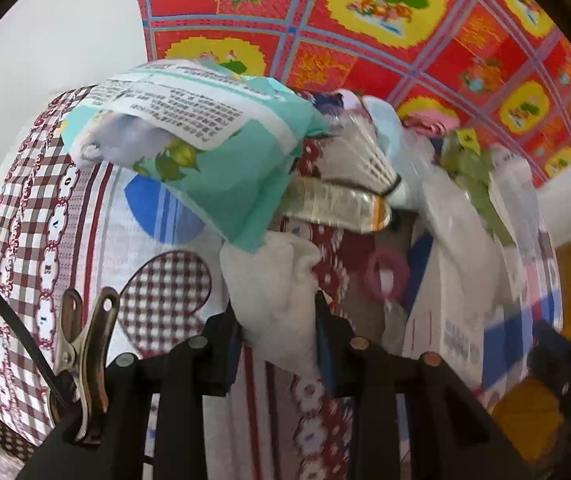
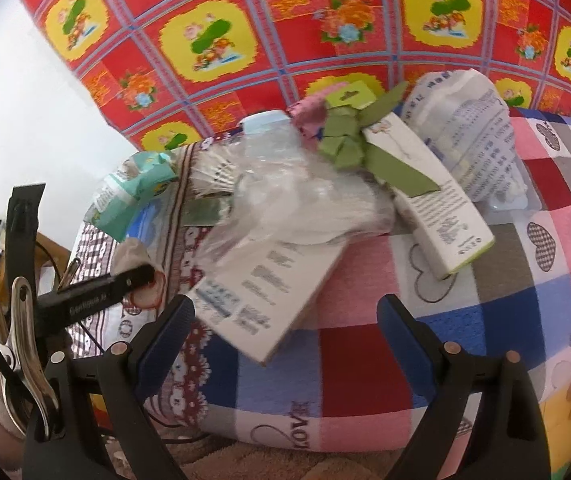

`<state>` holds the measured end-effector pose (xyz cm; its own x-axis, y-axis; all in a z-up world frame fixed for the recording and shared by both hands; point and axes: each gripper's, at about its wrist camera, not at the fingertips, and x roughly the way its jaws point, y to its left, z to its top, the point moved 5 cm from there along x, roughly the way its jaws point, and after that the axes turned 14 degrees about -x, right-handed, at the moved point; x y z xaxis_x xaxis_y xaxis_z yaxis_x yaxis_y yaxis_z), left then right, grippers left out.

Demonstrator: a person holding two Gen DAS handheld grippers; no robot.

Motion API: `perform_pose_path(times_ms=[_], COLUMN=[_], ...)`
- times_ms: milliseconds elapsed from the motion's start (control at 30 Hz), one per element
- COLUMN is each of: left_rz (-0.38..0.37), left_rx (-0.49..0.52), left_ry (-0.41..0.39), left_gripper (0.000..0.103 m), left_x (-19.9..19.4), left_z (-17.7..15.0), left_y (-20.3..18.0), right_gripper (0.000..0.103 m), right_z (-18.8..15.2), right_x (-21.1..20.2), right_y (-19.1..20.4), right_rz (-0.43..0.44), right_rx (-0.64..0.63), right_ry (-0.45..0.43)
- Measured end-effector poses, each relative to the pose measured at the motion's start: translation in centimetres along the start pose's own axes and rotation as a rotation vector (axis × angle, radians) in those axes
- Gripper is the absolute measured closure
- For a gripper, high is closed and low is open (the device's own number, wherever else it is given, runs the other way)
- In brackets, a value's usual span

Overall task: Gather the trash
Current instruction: 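Grasp the crumpled white tissue with the left gripper, then grasp the pink tape ring with the right gripper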

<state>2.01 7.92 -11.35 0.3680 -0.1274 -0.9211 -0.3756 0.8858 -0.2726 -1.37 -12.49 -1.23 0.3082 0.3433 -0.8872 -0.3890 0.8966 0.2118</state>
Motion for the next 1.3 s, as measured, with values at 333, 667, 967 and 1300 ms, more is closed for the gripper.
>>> perform_pose_path(times_ms=[333, 667, 967, 1300], left_rz=[-0.026, -0.029, 0.081, -0.042], left_rx=[0.076, 0.119, 0.175, 0.186], left_ry=[0.034, 0.096, 0.06, 0.092], left_gripper=[0.07, 0.07, 0.07, 0.07], left_x=[-2.3, -1.9, -2.3, -3.2], left_z=[-2.1, -3.1, -2.8, -2.3], left_y=[3.7, 7.3, 10.2, 10.6], right_gripper=[0.008, 0.008, 0.008, 0.008], right_z=[2.0, 5.4, 5.1, 4.2], right_x=[0.9, 6.3, 10.5, 12.6], right_y=[5.2, 10.4, 7.0, 6.0], right_rz=[0.06, 0.113, -0.061, -0.147], right_rx=[-0.096, -0.223, -0.209, -0.241], right_ry=[-0.039, -0.059, 0.017, 0.071])
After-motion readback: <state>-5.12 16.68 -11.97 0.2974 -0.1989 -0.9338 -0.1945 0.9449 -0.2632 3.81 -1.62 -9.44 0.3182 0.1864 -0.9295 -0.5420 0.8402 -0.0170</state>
